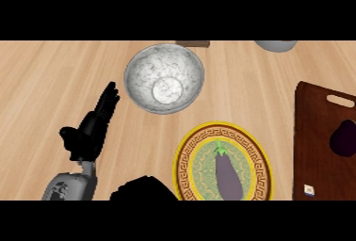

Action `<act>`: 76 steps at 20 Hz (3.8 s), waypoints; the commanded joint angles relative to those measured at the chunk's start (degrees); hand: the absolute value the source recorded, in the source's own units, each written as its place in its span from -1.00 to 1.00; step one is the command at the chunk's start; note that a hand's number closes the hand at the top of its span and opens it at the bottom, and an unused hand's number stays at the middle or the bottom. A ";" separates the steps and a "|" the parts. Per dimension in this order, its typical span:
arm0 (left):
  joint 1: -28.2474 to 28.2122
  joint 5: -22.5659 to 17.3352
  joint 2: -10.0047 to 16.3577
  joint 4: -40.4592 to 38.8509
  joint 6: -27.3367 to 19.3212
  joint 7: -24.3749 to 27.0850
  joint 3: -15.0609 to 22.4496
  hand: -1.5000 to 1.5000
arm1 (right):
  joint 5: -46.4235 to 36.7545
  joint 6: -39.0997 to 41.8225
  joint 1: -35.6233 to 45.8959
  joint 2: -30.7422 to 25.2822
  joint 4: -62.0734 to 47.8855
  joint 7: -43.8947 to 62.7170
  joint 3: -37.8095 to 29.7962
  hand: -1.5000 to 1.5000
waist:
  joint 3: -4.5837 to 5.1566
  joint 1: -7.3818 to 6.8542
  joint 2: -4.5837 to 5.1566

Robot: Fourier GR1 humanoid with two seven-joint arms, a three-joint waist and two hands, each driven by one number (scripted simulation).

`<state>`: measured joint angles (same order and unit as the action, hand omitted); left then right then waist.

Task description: Pick the cupcake from the plate and place it in the bowl

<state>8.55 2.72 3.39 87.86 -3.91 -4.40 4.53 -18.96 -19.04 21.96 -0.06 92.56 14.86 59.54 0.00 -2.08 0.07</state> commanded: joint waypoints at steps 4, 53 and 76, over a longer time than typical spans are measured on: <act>0.22 -0.23 1.09 -0.78 0.15 -0.58 -1.58 0.00 | -5.24 -7.67 15.61 0.06 10.05 11.09 -0.52 1.00 | 0.07 1.38 -0.41; 0.29 0.53 -0.54 -1.28 0.81 0.69 -1.41 0.00 | 1.19 0.09 50.98 0.05 -62.80 -2.59 -31.57 1.00 | 0.02 0.16 0.68; -0.62 -0.26 0.14 2.63 1.78 -1.55 -2.15 0.00 | 18.63 5.81 48.99 -2.55 -63.99 -24.33 -51.08 -1.00 | 0.00 1.06 0.07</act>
<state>10.08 3.11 3.05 87.63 -3.01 -5.55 2.25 -2.36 -15.91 71.03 -1.31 28.56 -9.28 11.76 0.00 -1.09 0.27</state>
